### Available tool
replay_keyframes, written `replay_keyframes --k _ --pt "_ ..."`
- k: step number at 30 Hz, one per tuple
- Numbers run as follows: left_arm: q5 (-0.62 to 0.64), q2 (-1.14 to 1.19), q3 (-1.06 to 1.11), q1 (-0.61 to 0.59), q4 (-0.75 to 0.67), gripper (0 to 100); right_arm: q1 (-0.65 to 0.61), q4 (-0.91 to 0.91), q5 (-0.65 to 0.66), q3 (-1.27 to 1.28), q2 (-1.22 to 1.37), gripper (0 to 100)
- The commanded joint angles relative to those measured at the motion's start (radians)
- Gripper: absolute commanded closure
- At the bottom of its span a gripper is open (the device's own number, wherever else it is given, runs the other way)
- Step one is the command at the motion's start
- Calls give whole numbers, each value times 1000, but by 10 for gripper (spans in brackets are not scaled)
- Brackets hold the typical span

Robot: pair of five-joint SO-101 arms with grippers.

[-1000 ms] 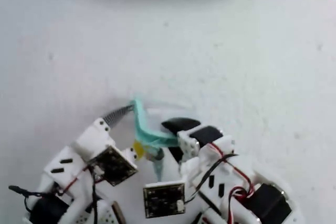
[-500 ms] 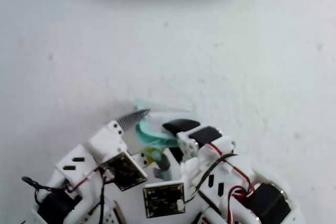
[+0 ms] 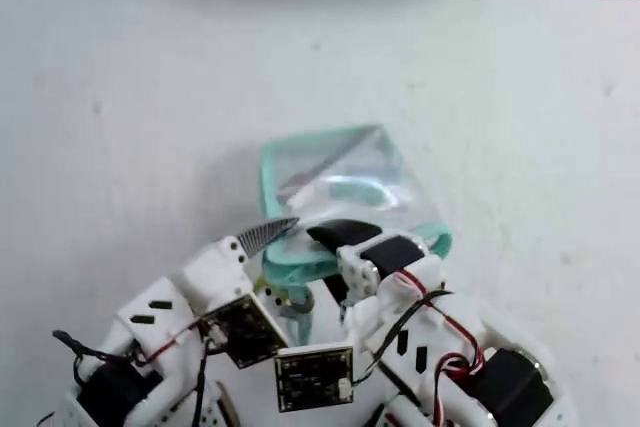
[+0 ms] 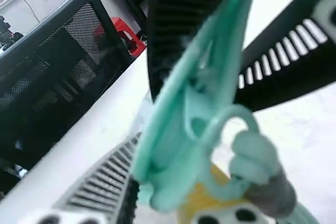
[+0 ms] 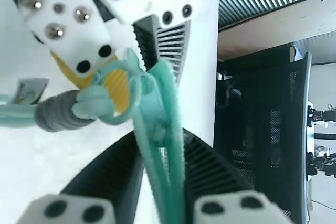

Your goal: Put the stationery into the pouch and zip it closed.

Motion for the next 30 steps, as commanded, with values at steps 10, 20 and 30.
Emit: replay_keyframes --k 10,20,30 --pt "219 1 -35 31 -12 978 156 -274 -307 167 -7 731" --pt "471 2 150 -120 -308 978 160 -354 -377 117 -5 752" --pt "471 2 212 -133 -328 978 374 -464 -382 115 -13 755"
